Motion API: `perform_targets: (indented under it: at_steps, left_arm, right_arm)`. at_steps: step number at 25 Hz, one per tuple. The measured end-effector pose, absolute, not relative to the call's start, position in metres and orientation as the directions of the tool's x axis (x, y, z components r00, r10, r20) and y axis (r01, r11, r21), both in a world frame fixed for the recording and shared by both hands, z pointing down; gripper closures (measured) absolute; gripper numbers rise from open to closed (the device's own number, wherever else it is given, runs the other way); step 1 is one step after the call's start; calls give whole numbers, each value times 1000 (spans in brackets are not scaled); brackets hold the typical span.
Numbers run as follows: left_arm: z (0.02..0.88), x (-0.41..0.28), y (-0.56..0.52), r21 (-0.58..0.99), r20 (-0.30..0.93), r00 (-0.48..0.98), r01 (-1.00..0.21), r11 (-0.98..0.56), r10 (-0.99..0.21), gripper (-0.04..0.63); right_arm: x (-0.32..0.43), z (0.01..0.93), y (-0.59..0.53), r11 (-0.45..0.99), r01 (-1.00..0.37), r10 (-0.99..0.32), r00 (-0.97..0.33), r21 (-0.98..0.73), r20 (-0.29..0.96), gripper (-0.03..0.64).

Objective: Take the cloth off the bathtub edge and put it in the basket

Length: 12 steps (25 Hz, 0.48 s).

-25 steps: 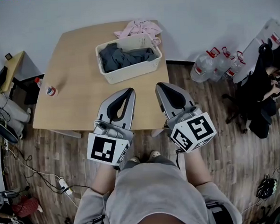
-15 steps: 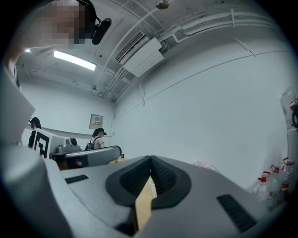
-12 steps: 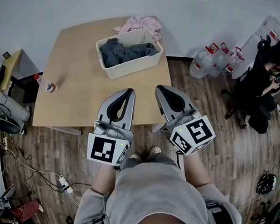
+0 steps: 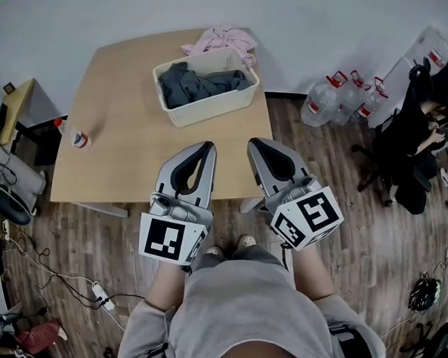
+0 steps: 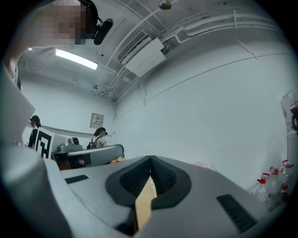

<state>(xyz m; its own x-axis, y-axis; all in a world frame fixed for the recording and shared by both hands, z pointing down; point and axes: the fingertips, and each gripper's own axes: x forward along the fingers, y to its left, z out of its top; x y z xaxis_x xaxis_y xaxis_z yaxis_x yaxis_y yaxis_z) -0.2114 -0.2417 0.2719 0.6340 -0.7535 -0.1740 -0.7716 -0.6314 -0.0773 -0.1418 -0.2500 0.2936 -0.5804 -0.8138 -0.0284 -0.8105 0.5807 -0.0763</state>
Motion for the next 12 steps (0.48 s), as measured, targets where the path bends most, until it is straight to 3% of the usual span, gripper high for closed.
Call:
perform_targets:
  at_steps: [12]
  left_arm:
    - [269,-204,-246,-82,-176,635,-771,-632,-752,598]
  right_arm:
    - [-136,291,-254,583,-809,-812,-582,-79,-36,607]
